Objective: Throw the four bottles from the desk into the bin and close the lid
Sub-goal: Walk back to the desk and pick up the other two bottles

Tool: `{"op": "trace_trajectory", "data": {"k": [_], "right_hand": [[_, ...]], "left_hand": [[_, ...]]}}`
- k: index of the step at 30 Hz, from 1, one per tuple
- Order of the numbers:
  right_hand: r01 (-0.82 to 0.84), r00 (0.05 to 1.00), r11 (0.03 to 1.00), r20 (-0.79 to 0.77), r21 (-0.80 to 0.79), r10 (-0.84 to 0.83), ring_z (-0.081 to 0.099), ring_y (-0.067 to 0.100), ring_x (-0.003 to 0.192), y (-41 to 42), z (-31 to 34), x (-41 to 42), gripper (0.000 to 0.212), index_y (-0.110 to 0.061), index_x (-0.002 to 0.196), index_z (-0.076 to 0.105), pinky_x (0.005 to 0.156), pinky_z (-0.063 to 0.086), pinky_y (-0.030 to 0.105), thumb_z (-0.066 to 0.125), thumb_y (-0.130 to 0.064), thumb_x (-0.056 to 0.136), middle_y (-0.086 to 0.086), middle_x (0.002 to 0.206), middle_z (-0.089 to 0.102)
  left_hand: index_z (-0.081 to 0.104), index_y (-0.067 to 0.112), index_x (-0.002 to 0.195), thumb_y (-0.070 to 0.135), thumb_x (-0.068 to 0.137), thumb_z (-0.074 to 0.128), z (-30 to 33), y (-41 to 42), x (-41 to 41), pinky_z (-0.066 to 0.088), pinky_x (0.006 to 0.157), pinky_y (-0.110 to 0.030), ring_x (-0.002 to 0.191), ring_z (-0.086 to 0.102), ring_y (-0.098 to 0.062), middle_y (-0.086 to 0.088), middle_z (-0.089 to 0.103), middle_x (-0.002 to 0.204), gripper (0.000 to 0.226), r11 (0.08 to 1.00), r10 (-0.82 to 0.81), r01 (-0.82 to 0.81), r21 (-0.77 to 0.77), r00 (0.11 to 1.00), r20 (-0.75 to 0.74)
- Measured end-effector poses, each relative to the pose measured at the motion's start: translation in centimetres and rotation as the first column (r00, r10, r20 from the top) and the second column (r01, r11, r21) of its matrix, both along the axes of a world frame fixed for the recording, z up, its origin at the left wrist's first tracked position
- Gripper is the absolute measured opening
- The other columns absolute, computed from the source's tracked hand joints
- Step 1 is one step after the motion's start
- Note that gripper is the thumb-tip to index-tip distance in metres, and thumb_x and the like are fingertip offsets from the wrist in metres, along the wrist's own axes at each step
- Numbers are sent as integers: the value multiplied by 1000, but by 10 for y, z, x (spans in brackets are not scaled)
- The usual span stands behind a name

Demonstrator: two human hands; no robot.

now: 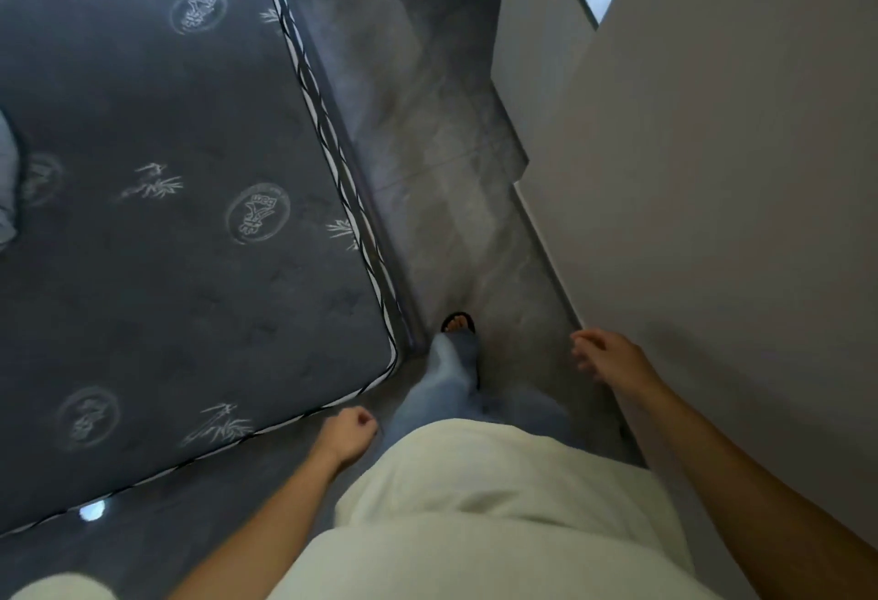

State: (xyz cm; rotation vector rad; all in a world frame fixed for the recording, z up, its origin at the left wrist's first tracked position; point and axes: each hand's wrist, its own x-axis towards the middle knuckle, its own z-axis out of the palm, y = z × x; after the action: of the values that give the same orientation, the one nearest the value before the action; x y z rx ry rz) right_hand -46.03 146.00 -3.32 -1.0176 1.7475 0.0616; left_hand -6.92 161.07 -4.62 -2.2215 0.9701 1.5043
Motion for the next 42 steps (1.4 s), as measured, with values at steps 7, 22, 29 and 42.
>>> {"op": "trace_trajectory", "data": {"k": [7, 22, 29, 42], "right_hand": [[19, 997, 990, -73, 136, -9, 66, 21, 75, -46, 1, -10, 23, -11, 114, 71, 73, 52, 33, 55, -19, 100, 11, 97, 73], [-135, 984, 972, -90, 191, 155, 69, 32, 102, -296, 6, 31, 26, -8, 115, 71, 90, 52, 40, 55, -19, 98, 16, 110, 73], [-290, 957, 956, 11, -53, 291, 68, 4, 76, -472, 15, 143, 23, -23, 110, 72, 69, 51, 23, 56, -29, 94, -5, 91, 74], [-316, 946, 948, -71, 20, 317, 73, 19, 85, -635, 4, 261, 22, -24, 108, 73, 75, 59, 34, 56, -27, 94, 1, 100, 76]], "left_hand": [[75, 24, 102, 31, 92, 55, 15, -174, -1, 45, 80, -30, 102, 67, -25, -2, 75, 103, 23, 978, 54, -66, -200, 996, -68], [73, 27, 101, 30, 92, 58, 19, -378, 38, 48, 83, -31, 99, 65, -22, 1, 74, 101, 18, 963, 163, -159, -219, 987, 0], [75, 21, 105, 24, 96, 55, 13, -370, 87, 48, 84, -32, 103, 67, -26, -3, 76, 109, 22, 972, 236, -235, -26, 969, 71], [72, 21, 86, 24, 95, 56, 10, -582, 223, 55, 82, -37, 85, 70, -24, 0, 76, 86, 19, 961, 267, -267, -78, 964, -5]]}}
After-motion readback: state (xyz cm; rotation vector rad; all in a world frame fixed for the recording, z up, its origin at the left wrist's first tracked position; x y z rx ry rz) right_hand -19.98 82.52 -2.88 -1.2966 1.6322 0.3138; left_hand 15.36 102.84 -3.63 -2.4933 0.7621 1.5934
